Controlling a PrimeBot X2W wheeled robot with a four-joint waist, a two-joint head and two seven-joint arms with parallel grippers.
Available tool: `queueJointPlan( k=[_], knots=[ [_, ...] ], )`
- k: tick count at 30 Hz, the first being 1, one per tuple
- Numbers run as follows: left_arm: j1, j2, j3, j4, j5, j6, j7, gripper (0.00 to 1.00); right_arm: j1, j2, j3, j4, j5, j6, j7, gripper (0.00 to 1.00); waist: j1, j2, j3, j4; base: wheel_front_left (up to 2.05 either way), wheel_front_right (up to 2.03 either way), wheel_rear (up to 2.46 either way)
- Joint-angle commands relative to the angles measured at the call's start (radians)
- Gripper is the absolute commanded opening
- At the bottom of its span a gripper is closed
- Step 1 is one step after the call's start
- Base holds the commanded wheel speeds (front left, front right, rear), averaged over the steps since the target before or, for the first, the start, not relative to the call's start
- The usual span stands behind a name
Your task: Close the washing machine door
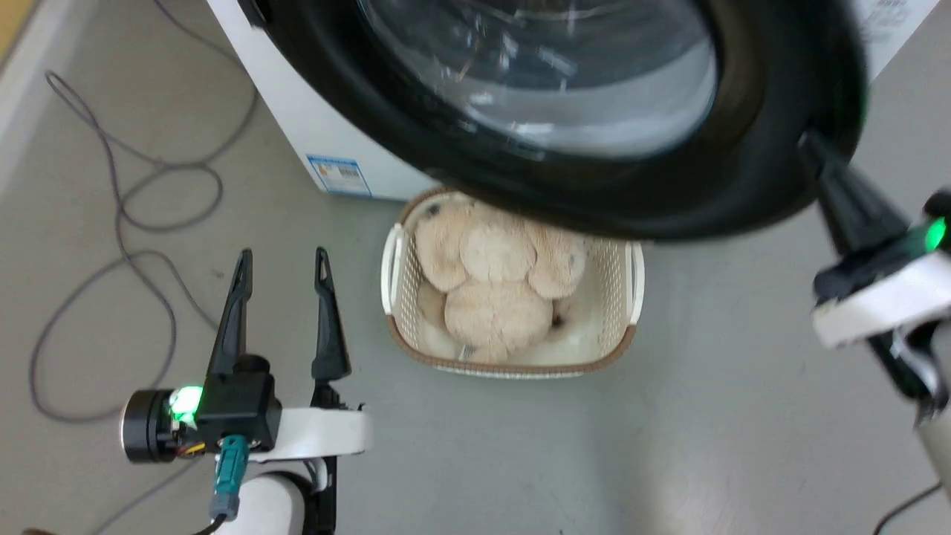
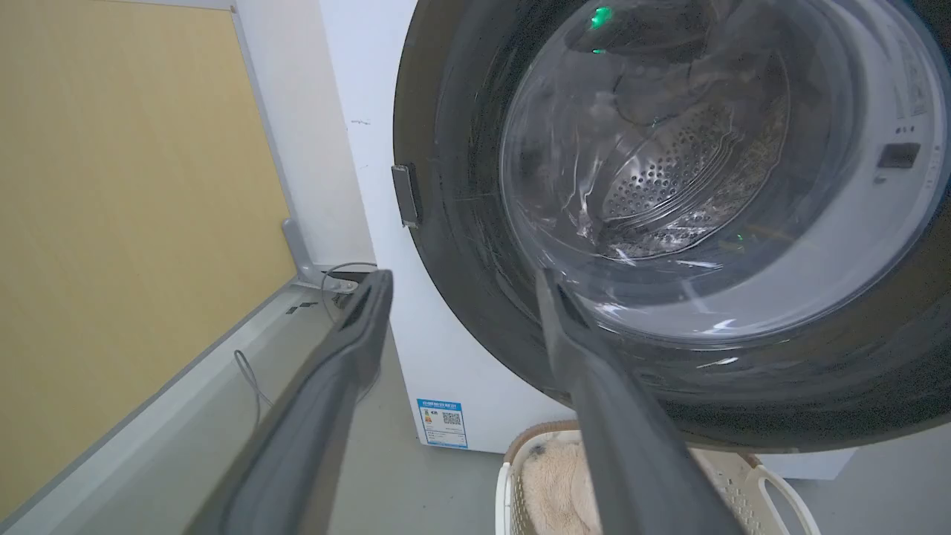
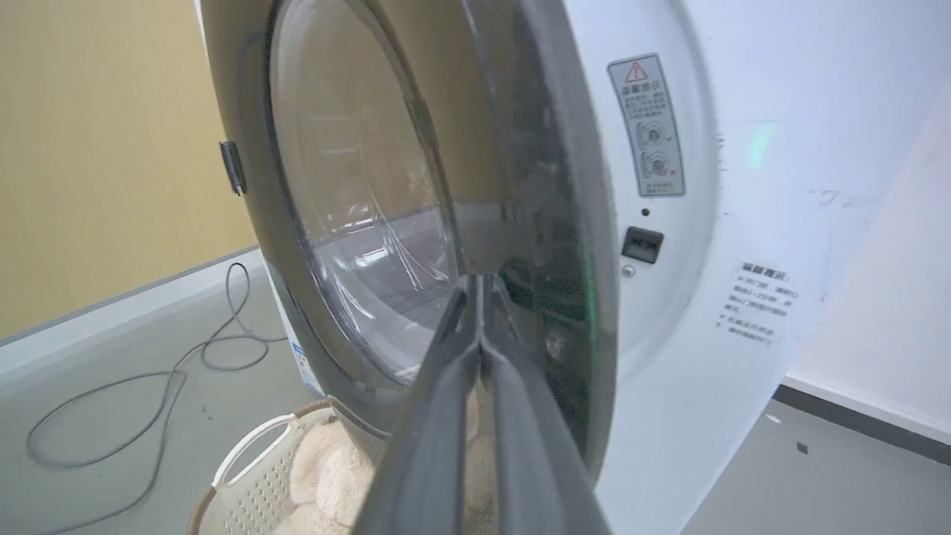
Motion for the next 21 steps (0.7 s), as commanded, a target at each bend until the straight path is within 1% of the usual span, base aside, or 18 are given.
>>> queueJointPlan(
  k=[1, 7, 13, 17, 21],
  knots=[
    [-0.029, -0.005, -0.006, -0.006, 0.012, 0.000, -0.004, 1.00, -0.057, 0.004, -0.015, 0.029, -0.009, -0.002, -0.004, 0.00, -0.0001, 0.0000, 0.056, -0.001, 0.00, 0.00, 0.00],
    [-0.072, -0.011, -0.027, -0.011, 0.014, 0.005, -0.004, 1.00, -0.187, -0.028, -0.018, 0.119, -0.022, -0.002, -0.004, 0.00, -0.0001, 0.0000, 0.108, 0.015, 0.00, 0.00, 0.00],
    [-0.088, -0.014, -0.036, -0.018, 0.009, 0.013, -0.004, 1.00, -0.291, -0.047, -0.015, 0.206, -0.028, -0.002, -0.004, 0.00, -0.0001, 0.0000, 0.139, 0.029, 0.00, 0.00, 0.00],
    [-0.094, -0.016, -0.040, -0.019, 0.004, 0.016, -0.004, 1.00, -0.332, -0.051, -0.029, 0.232, -0.029, -0.002, -0.004, 0.00, -0.0001, 0.0000, 0.150, 0.037, 0.00, 0.00, 0.00],
    [-0.098, -0.018, -0.041, -0.021, 0.000, 0.021, -0.004, 1.00, -0.375, -0.039, -0.070, 0.272, -0.048, -0.002, -0.004, 0.00, -0.0001, 0.0000, 0.162, 0.044, 0.00, 0.00, 0.00]
  ],
)
